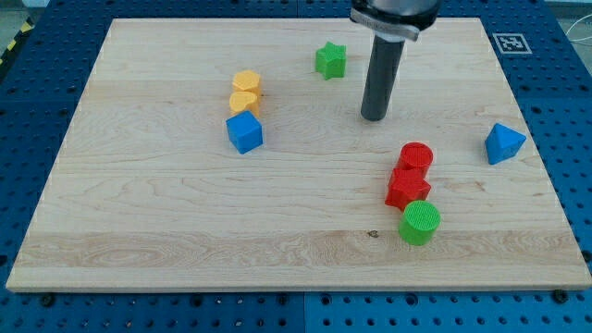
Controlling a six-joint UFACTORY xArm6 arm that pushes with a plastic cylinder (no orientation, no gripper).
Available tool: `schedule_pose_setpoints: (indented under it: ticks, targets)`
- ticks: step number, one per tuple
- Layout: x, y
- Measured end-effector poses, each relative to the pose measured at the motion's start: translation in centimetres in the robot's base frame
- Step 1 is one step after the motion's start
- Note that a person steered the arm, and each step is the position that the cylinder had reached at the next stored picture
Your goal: Push the green star down and right
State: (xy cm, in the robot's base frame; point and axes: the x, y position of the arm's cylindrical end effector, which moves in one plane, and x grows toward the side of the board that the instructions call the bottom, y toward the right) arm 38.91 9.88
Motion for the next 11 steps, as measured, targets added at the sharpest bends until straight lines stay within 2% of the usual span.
schedule_pose_setpoints:
  ticks: [4,5,7,9,10,11]
  targets:
    - [-16.8,-6.0]
    - [-19.0,-8.7]
    - [-14.7,-10.3]
    - [-6.8,-4.9]
    - [-3.6,-2.0]
    - [-2.0,-1.5]
